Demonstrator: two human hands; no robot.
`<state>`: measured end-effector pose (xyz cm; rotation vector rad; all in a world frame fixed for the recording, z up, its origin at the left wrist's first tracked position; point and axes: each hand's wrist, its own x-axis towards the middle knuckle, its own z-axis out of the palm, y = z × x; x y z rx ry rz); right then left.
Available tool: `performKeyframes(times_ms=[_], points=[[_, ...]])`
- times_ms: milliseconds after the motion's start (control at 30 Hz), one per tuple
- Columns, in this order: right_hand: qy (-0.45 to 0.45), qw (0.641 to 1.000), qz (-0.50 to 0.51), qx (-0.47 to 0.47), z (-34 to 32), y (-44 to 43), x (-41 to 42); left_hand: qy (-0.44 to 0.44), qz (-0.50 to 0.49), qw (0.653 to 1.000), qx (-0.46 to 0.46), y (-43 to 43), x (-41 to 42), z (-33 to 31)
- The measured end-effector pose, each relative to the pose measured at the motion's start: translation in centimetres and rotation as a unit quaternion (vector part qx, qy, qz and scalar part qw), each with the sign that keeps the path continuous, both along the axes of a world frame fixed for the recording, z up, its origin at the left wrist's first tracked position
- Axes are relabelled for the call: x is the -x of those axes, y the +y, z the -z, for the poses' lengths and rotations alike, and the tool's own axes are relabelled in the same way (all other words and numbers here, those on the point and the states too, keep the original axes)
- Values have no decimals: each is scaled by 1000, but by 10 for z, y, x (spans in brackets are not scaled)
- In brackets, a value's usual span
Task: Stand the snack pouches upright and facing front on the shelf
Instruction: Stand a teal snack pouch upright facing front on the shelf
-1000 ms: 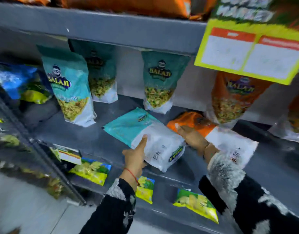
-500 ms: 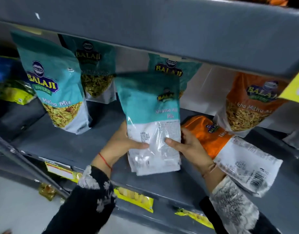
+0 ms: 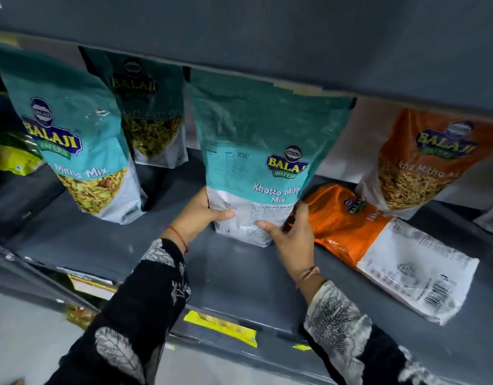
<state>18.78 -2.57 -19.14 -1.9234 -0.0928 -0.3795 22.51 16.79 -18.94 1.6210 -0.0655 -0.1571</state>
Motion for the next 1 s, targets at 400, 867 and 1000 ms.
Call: performKeyframes(times_ms=[400, 867, 1000], points=[[37, 991, -17, 131, 26, 32, 44, -27, -348, 936, -45, -108, 126, -3], [116, 989, 88, -17, 25, -4, 6, 1, -169, 985, 37, -18, 33, 28], [117, 986, 122, 1, 23, 0, 3, -21, -198, 980, 25, -25, 49, 48]])
